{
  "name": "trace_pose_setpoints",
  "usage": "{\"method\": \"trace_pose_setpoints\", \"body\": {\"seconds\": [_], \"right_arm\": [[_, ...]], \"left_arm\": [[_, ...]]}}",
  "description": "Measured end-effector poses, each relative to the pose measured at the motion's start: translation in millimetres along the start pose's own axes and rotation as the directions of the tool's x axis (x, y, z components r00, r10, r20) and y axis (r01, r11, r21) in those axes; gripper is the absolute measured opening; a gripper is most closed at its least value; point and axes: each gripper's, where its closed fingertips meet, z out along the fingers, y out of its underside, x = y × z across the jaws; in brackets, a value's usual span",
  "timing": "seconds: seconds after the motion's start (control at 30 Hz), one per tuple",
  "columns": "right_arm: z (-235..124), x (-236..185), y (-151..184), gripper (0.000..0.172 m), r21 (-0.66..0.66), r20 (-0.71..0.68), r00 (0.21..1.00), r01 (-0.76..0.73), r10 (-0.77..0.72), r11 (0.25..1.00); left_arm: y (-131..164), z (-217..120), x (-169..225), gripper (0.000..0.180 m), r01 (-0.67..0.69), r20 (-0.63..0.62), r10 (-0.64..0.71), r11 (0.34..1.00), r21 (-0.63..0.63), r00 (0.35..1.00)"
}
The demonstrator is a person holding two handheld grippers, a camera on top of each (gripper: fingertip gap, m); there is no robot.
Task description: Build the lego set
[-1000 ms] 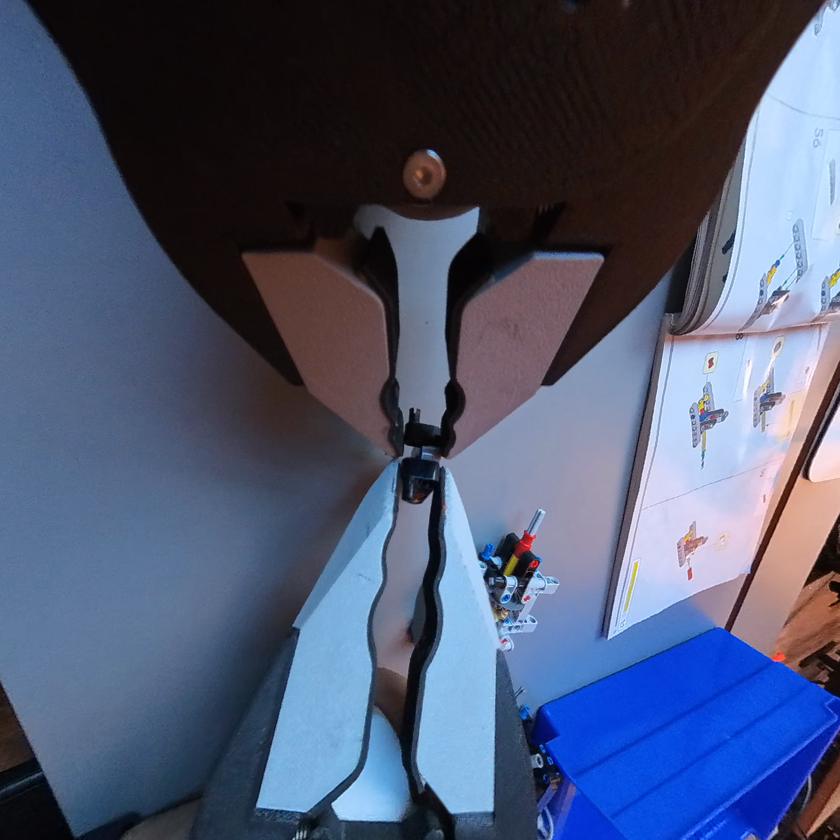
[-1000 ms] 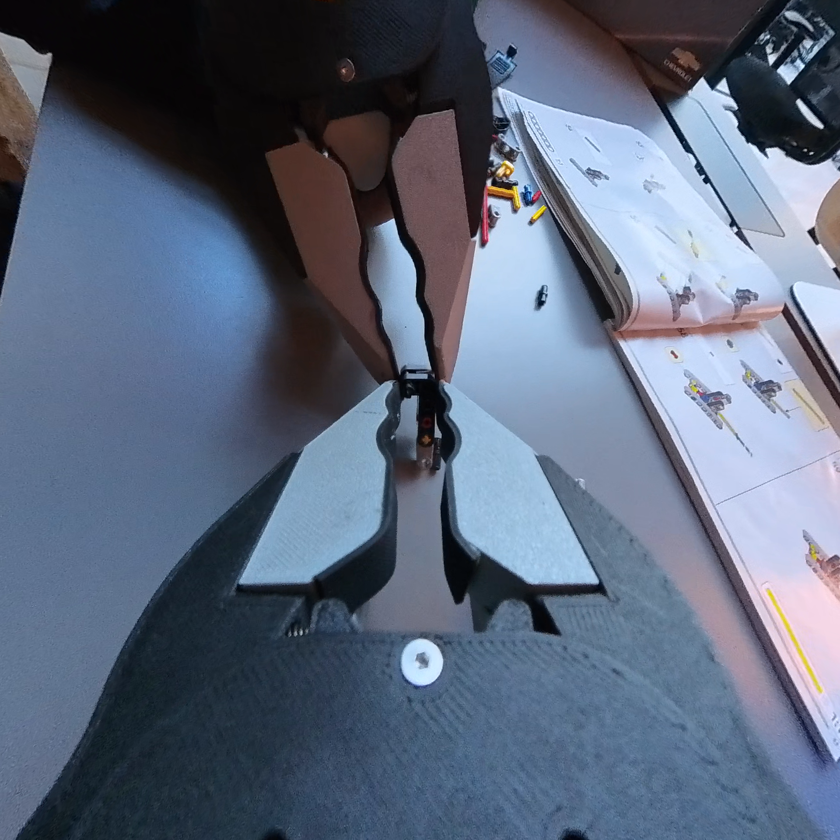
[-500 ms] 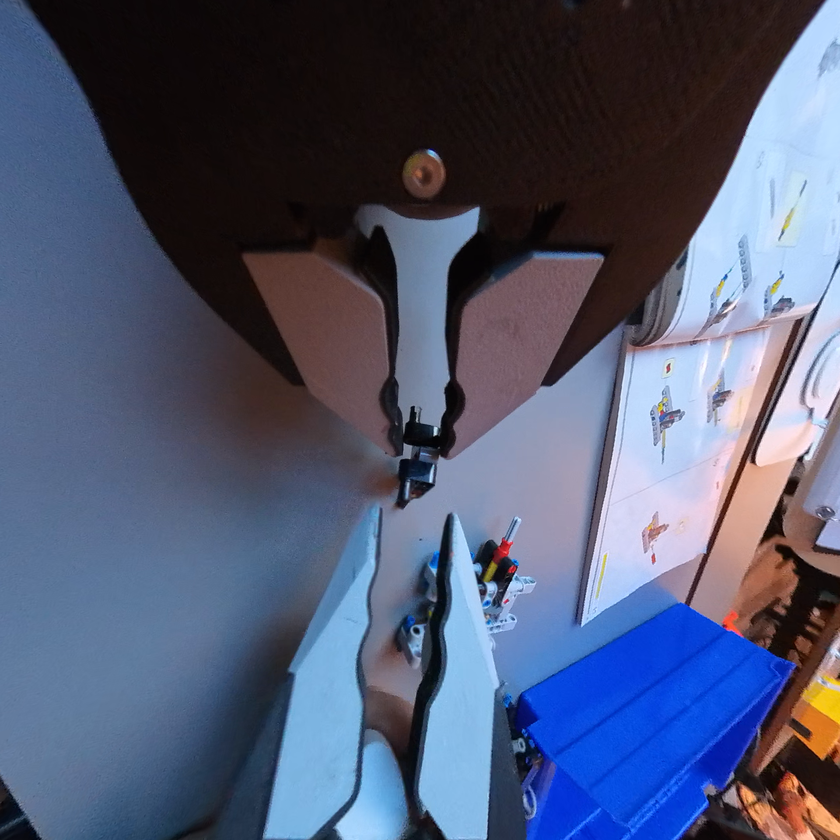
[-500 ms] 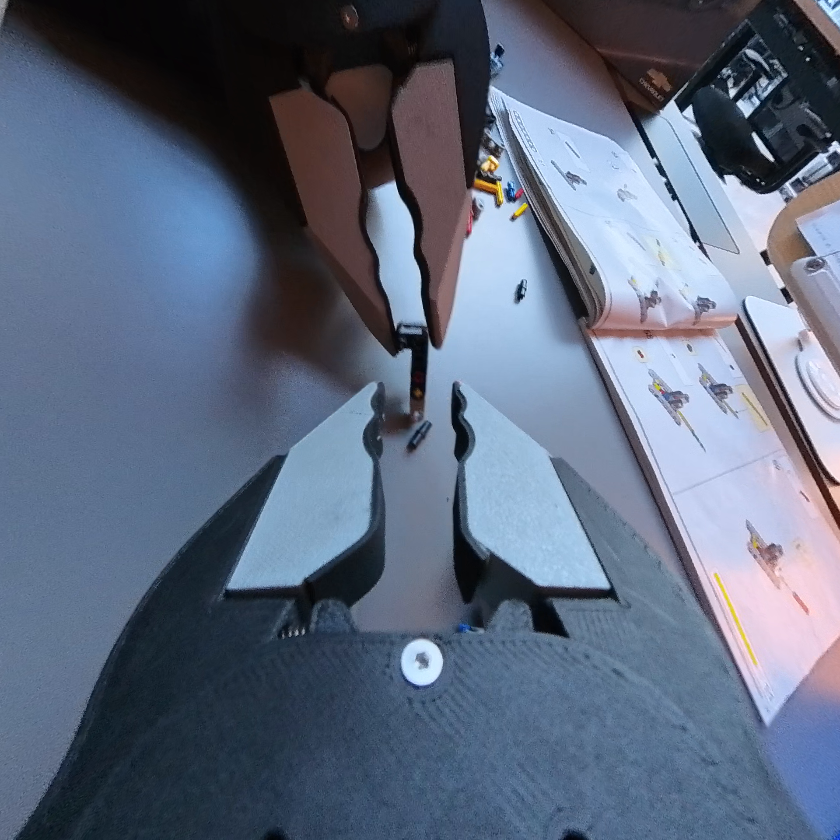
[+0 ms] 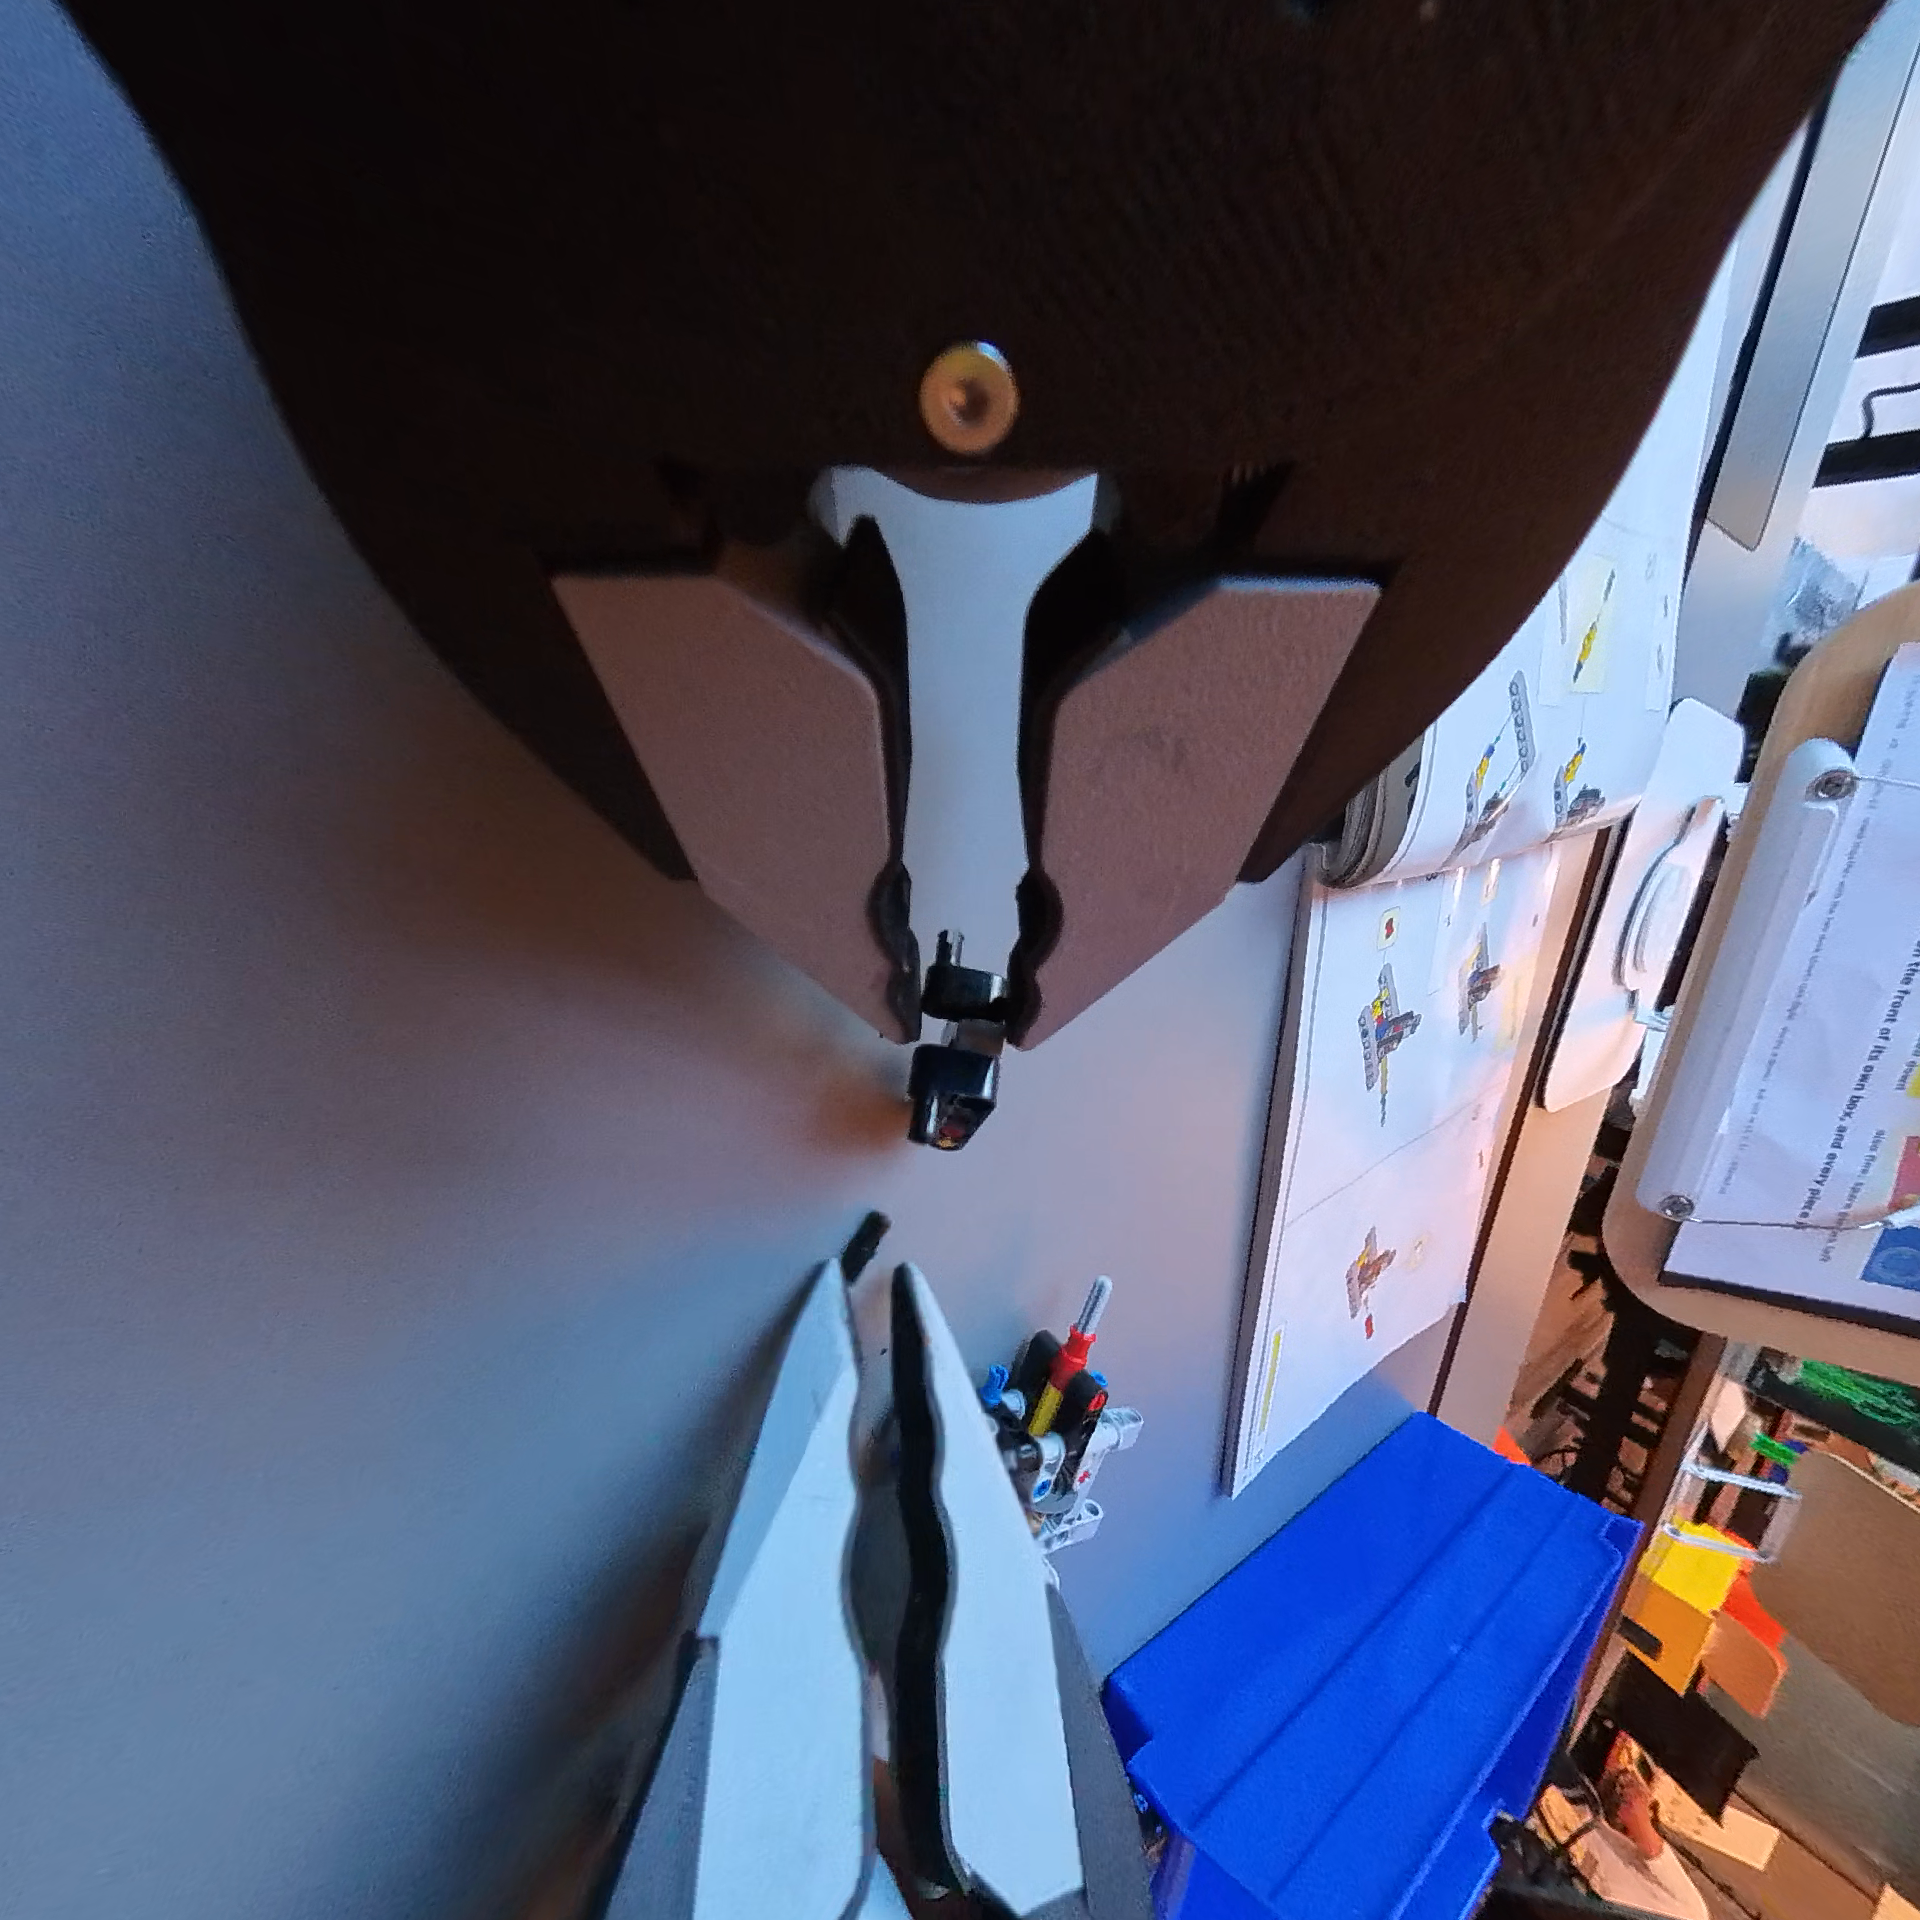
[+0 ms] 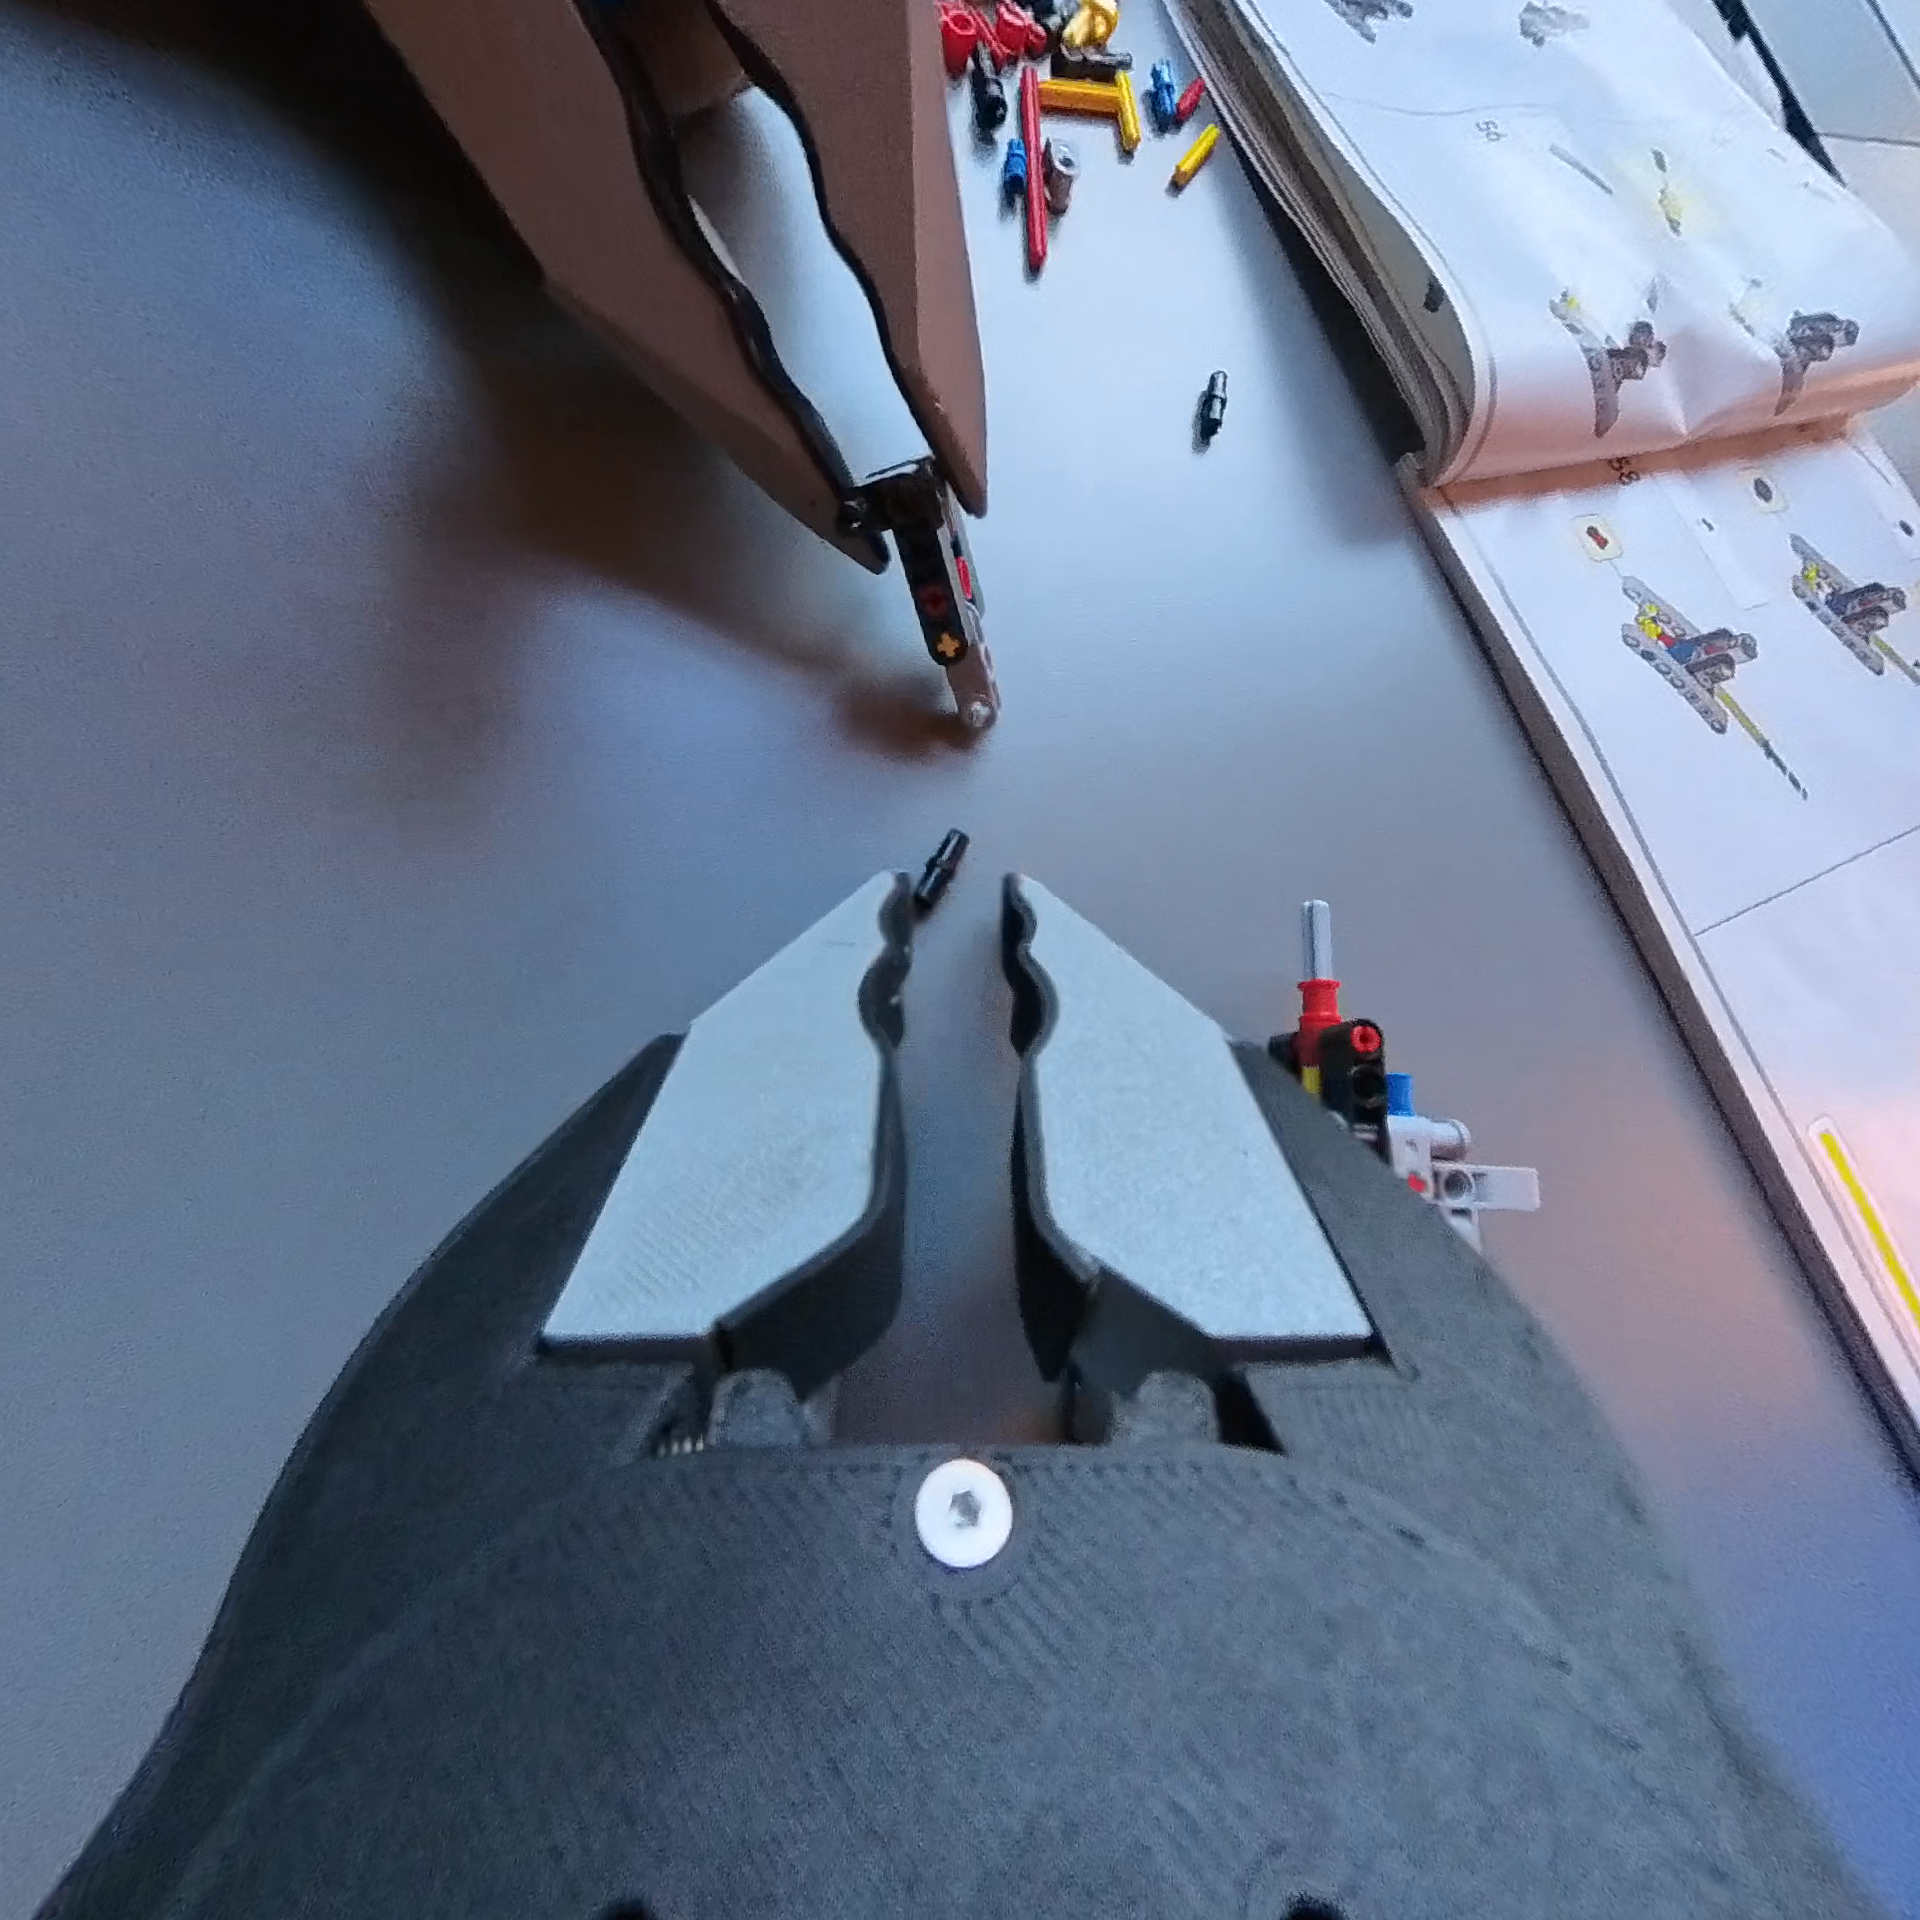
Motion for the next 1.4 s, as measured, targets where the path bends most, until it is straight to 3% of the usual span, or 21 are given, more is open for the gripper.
{"method": "trace_pose_setpoints", "body": {"seconds": [0.07, 0.33, 0.43, 0.6, 0.7, 0.87, 1.07, 1.27, 1.4], "right_arm": [[0.8, -0.8, 1.1, 0.001, -0.006, 0.011, 1.0, -0.002, 0.002, 1.0], [-1.8, -1.1, -7.3, 0.0, 0.034, 0.006, 1.0, -0.011, 0.01, 0.999], [-5.5, -3.8, -20.6, 0.0, 0.096, 0.042, 0.998, -0.06, 0.056, 0.994], [-9.8, -3.7, -37.6, 0.0, 0.172, 0.159, 0.962, -0.25, 0.224, 0.953], [-10.3, -0.4, -36.1, 0.0, 0.168, 0.18, 0.945, -0.302, 0.272, 0.938], [-5.3, -4.0, -32.1, 0.0, 0.134, 0.175, 0.947, -0.296, 0.271, 0.946], [-0.5, -5.7, -21.9, 0.0, 0.075, 0.174, 0.946, -0.289, 0.273, 0.954], [0.3, -6.4, -14.2, 0.0, 0.04, 0.156, 0.958, -0.25, 0.241, 0.967], [-4.7, -11.2, -8.8, 0.0, 0.026, 0.181, 0.962, -0.211, 0.203, 0.977]], "left_arm": [[-2.1, 1.6, 0.9, 0.013, 0.002, 0.003, -0.002, 1.0, -0.002, 1.0], [2.1, 8.6, -8.6, 0.013, -0.05, 0.1, 0.06, 0.994, -0.096, 0.993], [8.6, 9.9, -15.5, 0.013, -0.141, 0.165, 0.174, 0.971, -0.194, 0.971], [5.9, 14.3, -13.9, 0.013, -0.353, 0.209, 0.434, 0.874, -0.333, 0.876], [0.0, 16.4, -10.7, 0.013, -0.38, 0.217, 0.465, 0.861, -0.338, 0.859], [-0.9, 20.5, -3.3, 0.013, -0.348, 0.189, 0.415, 0.886, -0.308, 0.89], [-7.1, 18.2, 11.7, 0.014, -0.105, 0.077, 0.119, 0.981, -0.163, 0.99], [-13.4, 13.9, 23.5, 0.017, 0.028, -0.049, -0.033, 0.995, -0.101, 0.998], [-18.8, 4.6, 24.1, 0.028, 0.175, -0.15, -0.192, 0.978, -0.115, 0.97]]}}
